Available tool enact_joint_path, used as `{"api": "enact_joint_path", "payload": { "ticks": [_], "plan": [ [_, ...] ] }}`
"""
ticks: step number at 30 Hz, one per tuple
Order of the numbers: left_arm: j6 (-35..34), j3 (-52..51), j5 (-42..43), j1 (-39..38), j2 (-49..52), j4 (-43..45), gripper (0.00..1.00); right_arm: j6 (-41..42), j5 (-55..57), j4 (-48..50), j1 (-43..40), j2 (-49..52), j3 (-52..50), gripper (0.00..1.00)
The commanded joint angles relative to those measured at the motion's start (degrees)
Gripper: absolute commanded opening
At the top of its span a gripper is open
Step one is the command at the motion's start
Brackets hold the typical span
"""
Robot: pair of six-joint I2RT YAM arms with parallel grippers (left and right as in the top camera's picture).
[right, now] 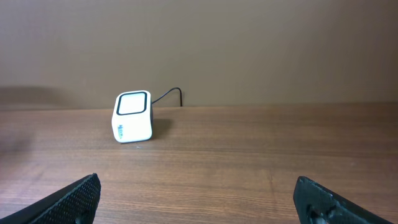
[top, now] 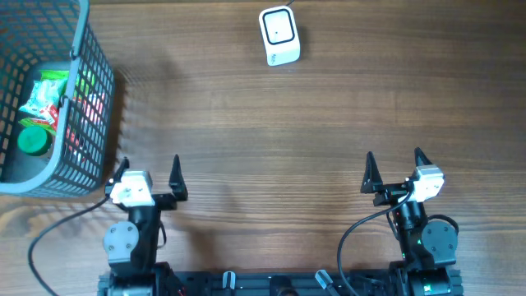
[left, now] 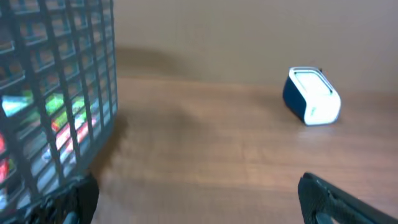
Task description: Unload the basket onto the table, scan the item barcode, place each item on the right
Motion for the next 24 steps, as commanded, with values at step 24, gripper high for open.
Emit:
{"api": "enact_joint_path", "payload": {
  "ticks": [24],
  "plan": [
    [-23.4,115.1,-19.6,11.8,86.7,-58.4,1.00,-1.0,0.1,0.3,0.0,-0.3,0.0,1.00]
  ]
}}
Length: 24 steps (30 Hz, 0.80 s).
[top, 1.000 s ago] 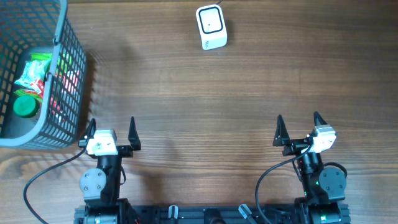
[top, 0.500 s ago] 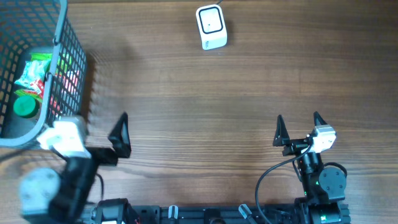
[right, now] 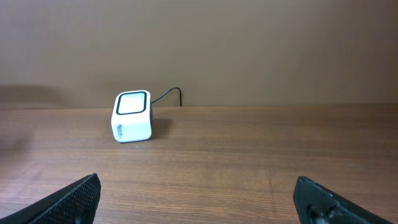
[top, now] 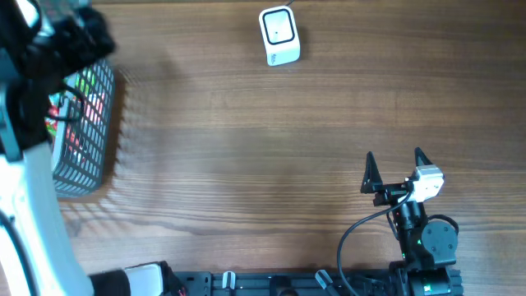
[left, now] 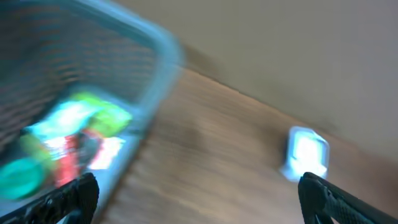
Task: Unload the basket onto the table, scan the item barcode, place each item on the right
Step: 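Reach the left gripper into the basket and grasp the green-capped bottle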
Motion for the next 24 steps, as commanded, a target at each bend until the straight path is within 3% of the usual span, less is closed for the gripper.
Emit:
{"api": "enact_joint_path", "payload": {
  "ticks": [1,4,8,13,18,24],
  "plan": [
    [-8.8,1.3,-13.0,9.5,3.5,0.5,1.00,-0.6,0.1,0.3,0.0,-0.4,-0.1,1.00],
    [-9.5,1.2,-13.0,18.3,7.8,-1.6,1.00,-0.6,0.1,0.3,0.0,-0.4,-0.1,1.00],
    [-15.9,1.2,-12.8,25.6,13.9,-9.7,1.00,-0.6,0.1,0.3,0.0,-0.4,-0.1,1.00],
    [-15.9,1.1,-10.2,30.1,25.1,-13.8,1.00,-0.6,0.1,0.3,0.0,-0.4,-0.1,1.00],
    [-4.2,1.1,-6.6,30.5,34.0,-10.4,1.00,-0.6,0.1,0.3,0.0,-0.4,-0.1,1.00],
    [4.0,1.1,-2.4,30.5,38.3,-8.2,1.00,-0.6,0.1,0.3,0.0,-0.4,-0.1,1.00]
  ]
}}
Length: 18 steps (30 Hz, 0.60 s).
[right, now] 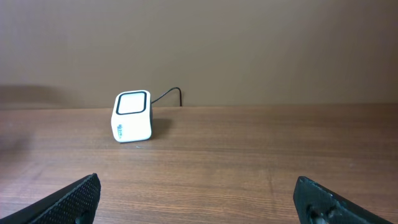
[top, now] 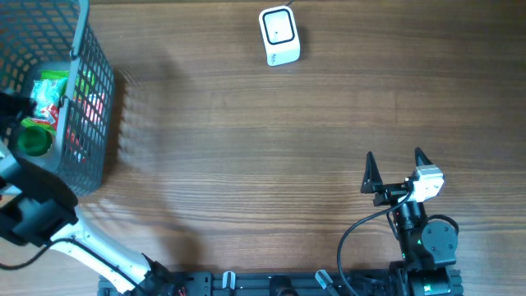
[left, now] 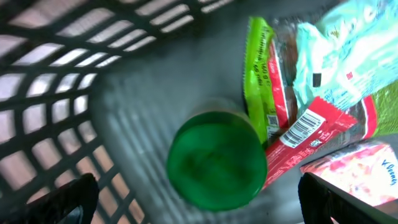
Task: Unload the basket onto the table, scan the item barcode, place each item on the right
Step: 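Reach the left gripper into the basket and grasp the green-capped bottle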
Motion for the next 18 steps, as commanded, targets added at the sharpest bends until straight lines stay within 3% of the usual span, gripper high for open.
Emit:
{"api": "enact_joint_path", "payload": {
  "ticks": [1,7,18],
  "plan": [
    [6.9,0.5,2.7,0.2,1.8,0.9,1.00,-0.6,0.1,0.3,0.0,-0.3,-0.1,1.00],
    [12.7,-0.3,3.4,0.2,3.6,-0.2,1.00,-0.6,0.1,0.3,0.0,-0.3,-0.1,1.00],
    [17.3,-8.9,5.7,0.2,3.6,7.8,0.99,-0.6,0.1,0.3,0.0,-0.3,-0.1,1.00]
  ]
}}
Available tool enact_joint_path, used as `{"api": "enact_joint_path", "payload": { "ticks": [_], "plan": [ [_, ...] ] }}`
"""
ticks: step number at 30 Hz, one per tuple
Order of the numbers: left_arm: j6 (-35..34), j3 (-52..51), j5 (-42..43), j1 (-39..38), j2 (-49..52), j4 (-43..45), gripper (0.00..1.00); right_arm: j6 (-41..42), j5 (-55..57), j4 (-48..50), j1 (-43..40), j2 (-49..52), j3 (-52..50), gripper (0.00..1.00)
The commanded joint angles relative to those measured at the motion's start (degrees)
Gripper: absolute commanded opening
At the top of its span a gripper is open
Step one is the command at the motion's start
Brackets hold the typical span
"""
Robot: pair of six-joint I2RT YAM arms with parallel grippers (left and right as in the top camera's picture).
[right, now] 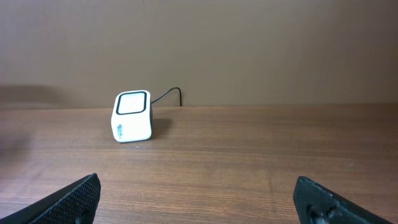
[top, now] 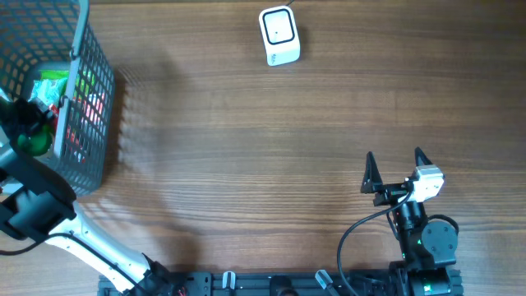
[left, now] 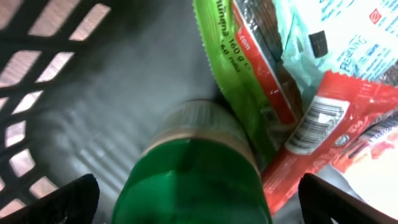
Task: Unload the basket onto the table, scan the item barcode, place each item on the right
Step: 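Reach the left gripper into the basket and grasp the green-capped bottle, then lift the bottle out and set it upright on the table center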
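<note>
A grey mesh basket at the table's left holds a jar with a green lid and several snack packets: a green one, a red one with a barcode and a pale teal one. My left gripper is down inside the basket, open, its fingertips either side of the green lid and close above it. In the overhead view the left gripper partly covers the lid. The white barcode scanner stands at the far middle. My right gripper rests open at the front right.
The scanner has a black cable running back to the wall. The basket walls stand close around the left gripper. Bare wooden table lies between basket, scanner and right arm.
My left gripper has come down closer to the green-lidded jar, whose lid now fills the space between the fingertips. The right arm has not moved.
My left gripper first rested open at the table's front left, beside the basket. Then it was up over the basket, blurred. Then it was inside the basket above the green lid, and now it straddles the lid closely. The right arm stayed still.
</note>
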Motion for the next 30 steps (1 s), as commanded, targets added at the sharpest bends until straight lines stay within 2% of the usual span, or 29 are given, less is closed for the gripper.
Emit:
{"api": "enact_joint_path", "payload": {
  "ticks": [1,8,11,15,18,19,20,23,26,30],
  "plan": [
    [1.9,-2.1,1.7,0.2,0.9,1.4,0.99,-0.6,0.1,0.3,0.0,-0.3,-0.1,1.00],
    [1.9,-5.5,1.7,0.2,0.9,4.0,0.97,-0.6,0.1,0.3,0.0,-0.3,-0.1,1.00],
    [1.8,-5.5,1.7,0.2,0.9,3.9,0.88,-0.6,0.1,0.3,0.0,-0.3,-0.1,1.00],
    [1.8,-5.5,1.7,0.4,0.9,3.9,0.81,-0.6,0.1,0.3,0.0,-0.3,-0.1,1.00],
    [1.8,-5.5,1.7,0.8,0.9,4.2,0.69,-0.6,0.1,0.3,0.0,-0.3,-0.1,1.00],
    [1.8,-5.5,1.7,0.8,0.6,4.2,0.60,-0.6,0.1,0.3,0.0,-0.3,-0.1,1.00],
    [1.8,-5.4,1.7,0.8,0.3,4.2,0.57,-0.6,0.1,0.3,0.0,-0.3,-0.1,1.00],
    [1.7,-4.4,1.7,0.8,-1.5,3.8,0.56,-0.6,0.1,0.3,0.0,-0.3,-0.1,1.00],
    [1.6,-2.3,1.7,0.8,-5.0,3.4,0.47,-0.6,0.1,0.3,0.0,-0.3,-0.1,1.00],
    [-1.5,3.1,3.7,0.8,-13.8,2.9,0.45,-0.6,0.1,0.3,0.0,-0.3,-0.1,1.00]
  ]
}}
